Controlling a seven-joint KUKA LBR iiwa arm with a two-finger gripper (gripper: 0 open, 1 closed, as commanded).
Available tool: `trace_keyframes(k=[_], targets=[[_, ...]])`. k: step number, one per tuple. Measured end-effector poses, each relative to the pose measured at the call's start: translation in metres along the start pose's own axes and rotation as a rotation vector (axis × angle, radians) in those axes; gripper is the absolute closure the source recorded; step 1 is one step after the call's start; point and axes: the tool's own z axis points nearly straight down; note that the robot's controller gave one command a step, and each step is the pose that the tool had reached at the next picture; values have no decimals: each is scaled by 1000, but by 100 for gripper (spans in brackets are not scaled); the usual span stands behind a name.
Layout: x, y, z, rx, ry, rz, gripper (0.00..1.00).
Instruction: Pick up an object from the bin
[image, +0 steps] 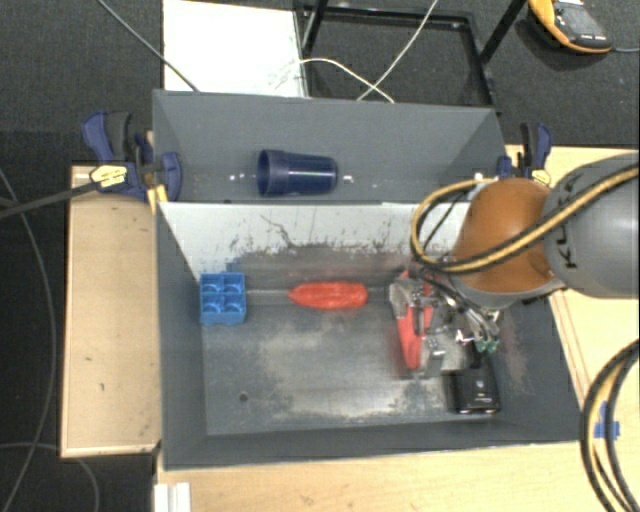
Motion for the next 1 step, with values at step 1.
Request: trace_keyframes(k=[1], targets=[[4, 4, 0, 5, -7, 3, 0]])
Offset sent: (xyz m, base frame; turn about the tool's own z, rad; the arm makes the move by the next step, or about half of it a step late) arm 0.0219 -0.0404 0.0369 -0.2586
